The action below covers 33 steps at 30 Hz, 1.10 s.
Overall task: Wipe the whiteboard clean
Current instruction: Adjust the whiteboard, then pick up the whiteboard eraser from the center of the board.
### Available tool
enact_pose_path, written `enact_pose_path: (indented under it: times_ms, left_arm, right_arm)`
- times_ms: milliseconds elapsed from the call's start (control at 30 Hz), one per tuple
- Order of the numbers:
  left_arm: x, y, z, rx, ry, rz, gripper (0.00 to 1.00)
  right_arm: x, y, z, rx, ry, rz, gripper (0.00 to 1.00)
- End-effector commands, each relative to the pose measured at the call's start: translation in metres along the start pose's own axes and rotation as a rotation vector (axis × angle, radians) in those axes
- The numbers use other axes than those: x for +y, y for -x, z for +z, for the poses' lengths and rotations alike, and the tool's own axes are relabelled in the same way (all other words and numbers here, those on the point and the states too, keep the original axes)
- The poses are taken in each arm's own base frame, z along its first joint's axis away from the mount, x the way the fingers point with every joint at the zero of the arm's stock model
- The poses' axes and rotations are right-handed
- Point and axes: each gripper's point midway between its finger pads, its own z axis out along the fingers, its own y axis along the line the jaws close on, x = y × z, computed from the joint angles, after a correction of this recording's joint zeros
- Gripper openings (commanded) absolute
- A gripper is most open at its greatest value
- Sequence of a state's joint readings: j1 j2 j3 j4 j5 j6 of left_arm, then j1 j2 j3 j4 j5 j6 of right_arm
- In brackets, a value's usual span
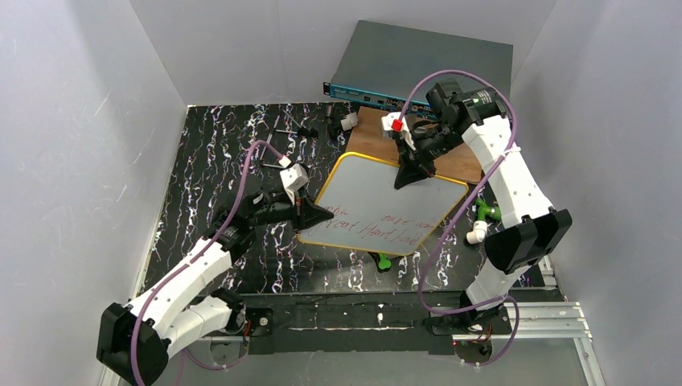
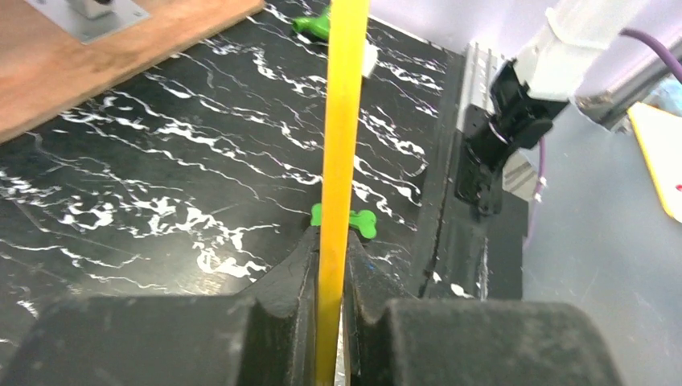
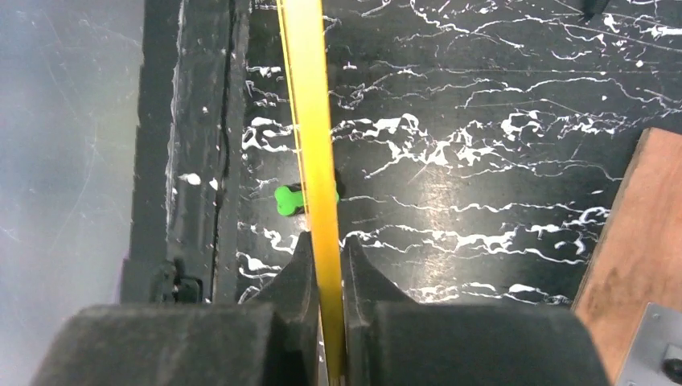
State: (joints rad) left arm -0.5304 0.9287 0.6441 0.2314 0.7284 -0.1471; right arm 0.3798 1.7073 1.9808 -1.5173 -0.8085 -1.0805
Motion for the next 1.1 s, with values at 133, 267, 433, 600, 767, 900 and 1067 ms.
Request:
enact_pose_path:
  times_ms: [133, 267, 433, 600, 767, 900, 1067]
  left_arm:
    - [0.02, 0.045, 0.005, -0.147, 0.095, 0.08, 0.14]
    - [0.031, 0.055, -0.004, -0.189, 0.199, 0.047, 0.59]
    - [0.056, 0.044, -0.035, -0.168, 0.456, -0.047, 0.98]
    - [0.045, 0.0, -0.044, -0.127, 0.485, -0.354, 0.98]
    - [0.023, -0.045, -0.033, -0.028, 0.533, -0.704, 0.98]
    - [0.008, -0.063, -0.015, 0.037, 0.633, -0.735, 0.98]
    - [-0.006, -0.078, 0.028, 0.16, 0.765, -0.752, 0.98]
  right_arm:
    - [-0.004, -0.008, -0.015, 0.01, -0.043, 0.021, 0.01]
    - [-0.011, -0.011, -0.03, 0.021, -0.098, 0.056, 0.01]
    - [-0.009, -0.024, -0.037, 0.061, -0.139, 0.17, 0.01]
    - [-0.013, -0.034, -0.038, 0.068, -0.243, 0.313, 0.01]
    - [-0.022, -0.041, -0.038, 0.031, -0.368, 0.455, 0.01]
    - [-0.029, -0.05, -0.036, 0.028, -0.436, 0.512, 0.01]
    - [-0.032, -0.056, -0.037, 0.026, -0.479, 0.539, 0.01]
